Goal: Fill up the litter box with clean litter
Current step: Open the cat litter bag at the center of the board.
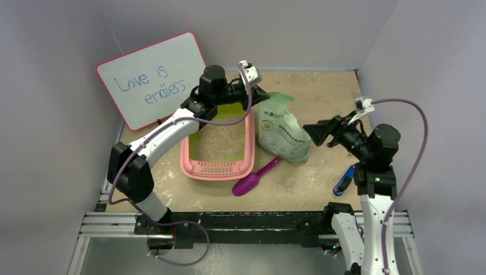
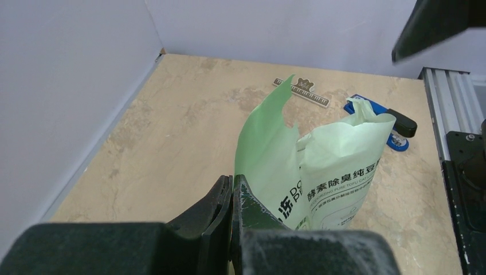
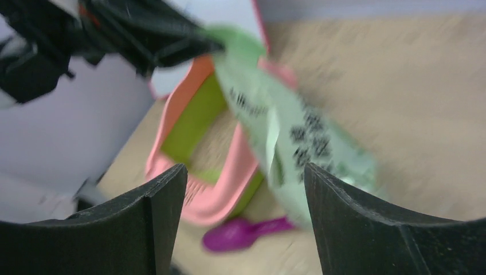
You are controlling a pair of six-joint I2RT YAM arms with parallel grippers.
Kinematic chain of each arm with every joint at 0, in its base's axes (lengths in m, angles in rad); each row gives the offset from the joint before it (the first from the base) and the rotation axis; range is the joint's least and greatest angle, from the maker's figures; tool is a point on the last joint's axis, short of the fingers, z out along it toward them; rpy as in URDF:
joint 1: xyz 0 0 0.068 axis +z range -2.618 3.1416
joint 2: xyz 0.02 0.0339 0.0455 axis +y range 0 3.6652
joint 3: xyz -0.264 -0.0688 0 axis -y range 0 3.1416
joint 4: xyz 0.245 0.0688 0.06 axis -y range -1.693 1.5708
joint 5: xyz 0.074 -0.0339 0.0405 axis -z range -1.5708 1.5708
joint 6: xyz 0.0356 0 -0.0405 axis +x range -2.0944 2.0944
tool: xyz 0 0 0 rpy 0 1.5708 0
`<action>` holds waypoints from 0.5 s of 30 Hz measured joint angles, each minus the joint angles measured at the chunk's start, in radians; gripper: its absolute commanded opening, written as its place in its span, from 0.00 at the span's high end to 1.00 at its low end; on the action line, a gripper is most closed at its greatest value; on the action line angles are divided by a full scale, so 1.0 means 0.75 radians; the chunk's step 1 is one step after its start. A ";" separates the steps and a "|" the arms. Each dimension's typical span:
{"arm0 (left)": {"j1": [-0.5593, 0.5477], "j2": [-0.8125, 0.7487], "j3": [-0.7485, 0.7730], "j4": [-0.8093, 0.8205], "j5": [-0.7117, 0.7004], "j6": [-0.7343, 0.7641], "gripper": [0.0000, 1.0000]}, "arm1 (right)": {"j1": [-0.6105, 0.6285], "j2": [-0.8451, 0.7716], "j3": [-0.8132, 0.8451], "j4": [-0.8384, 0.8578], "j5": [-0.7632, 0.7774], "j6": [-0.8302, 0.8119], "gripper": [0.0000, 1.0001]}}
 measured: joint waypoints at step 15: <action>0.000 -0.015 -0.010 -0.016 -0.005 0.090 1.00 | 0.012 -0.069 -0.285 -0.692 -0.138 -0.057 0.27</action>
